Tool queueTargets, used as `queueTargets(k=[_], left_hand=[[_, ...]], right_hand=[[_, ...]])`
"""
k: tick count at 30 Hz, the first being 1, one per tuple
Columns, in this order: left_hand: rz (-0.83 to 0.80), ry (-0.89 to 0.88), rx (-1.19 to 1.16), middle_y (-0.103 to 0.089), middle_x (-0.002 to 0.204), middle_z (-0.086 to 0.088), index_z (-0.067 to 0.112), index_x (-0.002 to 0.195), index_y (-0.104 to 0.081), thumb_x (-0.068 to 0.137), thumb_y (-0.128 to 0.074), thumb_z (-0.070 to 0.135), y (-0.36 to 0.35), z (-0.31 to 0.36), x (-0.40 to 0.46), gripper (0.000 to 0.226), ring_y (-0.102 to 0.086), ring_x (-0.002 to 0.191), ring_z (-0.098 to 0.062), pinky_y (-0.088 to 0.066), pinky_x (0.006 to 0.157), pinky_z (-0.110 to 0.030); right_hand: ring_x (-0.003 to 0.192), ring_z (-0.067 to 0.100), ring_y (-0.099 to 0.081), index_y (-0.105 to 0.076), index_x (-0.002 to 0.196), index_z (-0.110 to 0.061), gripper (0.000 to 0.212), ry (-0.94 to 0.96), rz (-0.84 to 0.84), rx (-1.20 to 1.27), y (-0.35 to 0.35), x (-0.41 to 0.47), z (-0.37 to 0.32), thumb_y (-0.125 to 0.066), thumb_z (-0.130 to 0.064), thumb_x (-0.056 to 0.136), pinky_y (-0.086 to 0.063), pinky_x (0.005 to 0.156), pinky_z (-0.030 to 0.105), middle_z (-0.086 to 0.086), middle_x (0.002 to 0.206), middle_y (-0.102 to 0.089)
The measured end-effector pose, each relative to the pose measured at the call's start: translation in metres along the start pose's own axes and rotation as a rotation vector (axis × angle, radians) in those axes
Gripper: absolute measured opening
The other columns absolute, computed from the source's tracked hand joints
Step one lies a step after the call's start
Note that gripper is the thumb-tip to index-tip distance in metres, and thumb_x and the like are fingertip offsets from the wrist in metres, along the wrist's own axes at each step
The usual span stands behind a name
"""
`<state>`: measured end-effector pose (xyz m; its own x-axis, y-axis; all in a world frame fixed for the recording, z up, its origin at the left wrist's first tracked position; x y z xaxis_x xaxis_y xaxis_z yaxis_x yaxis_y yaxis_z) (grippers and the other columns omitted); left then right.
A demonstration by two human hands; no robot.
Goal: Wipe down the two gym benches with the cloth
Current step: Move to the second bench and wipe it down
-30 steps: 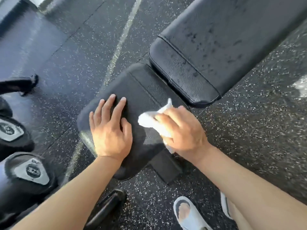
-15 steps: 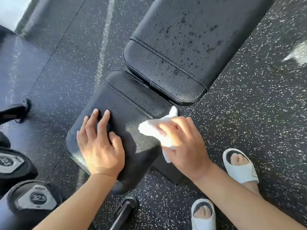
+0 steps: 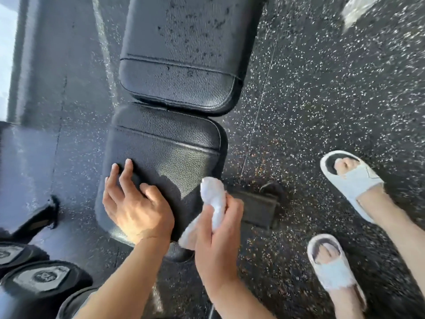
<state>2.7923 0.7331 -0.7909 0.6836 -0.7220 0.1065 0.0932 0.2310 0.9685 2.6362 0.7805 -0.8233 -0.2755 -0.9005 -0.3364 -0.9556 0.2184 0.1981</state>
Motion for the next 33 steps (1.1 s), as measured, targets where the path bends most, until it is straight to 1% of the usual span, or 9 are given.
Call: queueTargets(k=[3,7,10,12,19,21,25,28,33], left_hand=[[-0.019,0.009,0.020,-0.043,0.163,-0.004,0.021,0.152,-0.053,0.094,-0.042,0.025,0.001,0.003,0.000,0.059,-0.036,0.149,-0.039,-0.022,0.125,-0.053],[-0.010,-0.021,0.001,-0.045,0.162,-0.007,0.019,0.151,-0.054,0.093,-0.042,0.026,0.005,0.005,0.000,0.059,-0.039,0.147,-0.040,-0.025,0.123,-0.057],[0.010,-0.034,-0.004,-0.047,0.160,-0.008,0.018,0.149,-0.056,0.093,-0.044,0.024,0.004,0.006,0.000,0.058,-0.041,0.145,-0.042,-0.027,0.122,-0.058],[0.023,-0.042,-0.007,-0.048,0.159,-0.009,0.018,0.149,-0.057,0.093,-0.047,0.021,0.004,0.005,-0.001,0.056,-0.043,0.144,-0.042,-0.027,0.122,-0.057],[0.029,-0.058,-0.034,-0.049,0.159,-0.009,0.017,0.148,-0.059,0.093,-0.051,0.017,0.007,0.005,-0.002,0.056,-0.043,0.146,-0.040,-0.027,0.123,-0.055],[0.021,-0.052,-0.035,-0.048,0.159,-0.009,0.017,0.148,-0.058,0.093,-0.049,0.018,0.008,0.005,-0.002,0.056,-0.042,0.147,-0.039,-0.025,0.124,-0.053],[0.006,-0.047,-0.028,-0.047,0.160,-0.009,0.017,0.149,-0.057,0.093,-0.047,0.020,0.009,0.005,-0.001,0.058,-0.040,0.149,-0.038,-0.023,0.125,-0.054],[-0.011,-0.042,-0.021,-0.046,0.161,-0.010,0.016,0.150,-0.057,0.092,-0.046,0.020,0.010,0.006,0.000,0.059,-0.039,0.149,-0.039,-0.024,0.123,-0.056],[-0.037,-0.016,-0.024,-0.044,0.163,-0.011,0.017,0.151,-0.055,0.092,-0.044,0.022,0.011,0.006,-0.001,0.060,-0.035,0.152,-0.039,-0.023,0.124,-0.061]], right_hand=[[0.109,0.022,-0.061,-0.044,0.125,-0.036,0.022,-0.042,-0.031,0.031,0.000,-0.034,0.009,-0.052,-0.036,0.105,-0.052,0.090,0.046,-0.004,0.118,-0.055],[0.100,0.017,-0.057,-0.038,0.115,-0.048,0.027,0.046,-0.011,0.024,0.000,0.000,-0.007,-0.052,-0.027,0.104,-0.049,0.085,0.036,-0.003,0.109,-0.051],[0.101,0.023,-0.057,-0.042,0.121,-0.026,0.017,0.071,0.034,0.005,-0.005,0.055,-0.015,-0.050,-0.024,0.107,-0.051,0.088,0.044,0.004,0.114,-0.051],[0.106,0.019,-0.058,-0.042,0.127,-0.024,0.020,0.074,0.069,0.019,-0.006,0.075,-0.017,-0.048,-0.026,0.108,-0.052,0.092,0.039,0.003,0.121,-0.051],[0.108,0.015,-0.057,-0.033,0.127,-0.053,0.034,0.149,-0.118,-0.082,0.001,-0.033,0.011,-0.049,-0.031,0.107,-0.051,0.090,0.038,-0.012,0.120,-0.047],[0.115,0.010,-0.053,-0.037,0.129,-0.046,0.034,0.200,-0.214,-0.136,0.009,-0.060,0.025,-0.050,-0.027,0.104,-0.048,0.095,0.033,-0.023,0.128,-0.040],[0.117,0.006,-0.052,-0.050,0.128,-0.022,0.027,0.346,-0.358,-0.205,0.021,-0.046,0.022,-0.055,-0.022,0.102,-0.046,0.096,0.021,-0.023,0.131,-0.039],[0.110,0.017,-0.055,-0.056,0.127,-0.016,0.028,0.532,-0.336,-0.278,0.017,0.005,-0.008,-0.063,-0.013,0.101,-0.049,0.092,0.027,-0.007,0.123,-0.049],[0.090,0.026,-0.048,-0.056,0.119,-0.013,0.040,0.780,-0.283,-0.657,-0.021,0.075,-0.067,-0.069,-0.006,0.082,-0.046,0.075,0.035,0.008,0.103,-0.056]])
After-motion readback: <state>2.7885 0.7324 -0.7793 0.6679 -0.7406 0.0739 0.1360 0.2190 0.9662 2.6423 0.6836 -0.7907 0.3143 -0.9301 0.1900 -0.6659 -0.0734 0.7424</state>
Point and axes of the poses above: each hand's wrist, its own x-axis towards the middle knuckle, its own y-axis out of the back of the hand, z = x × y, the point moved 4 cm from there along x, towards the middle knuckle
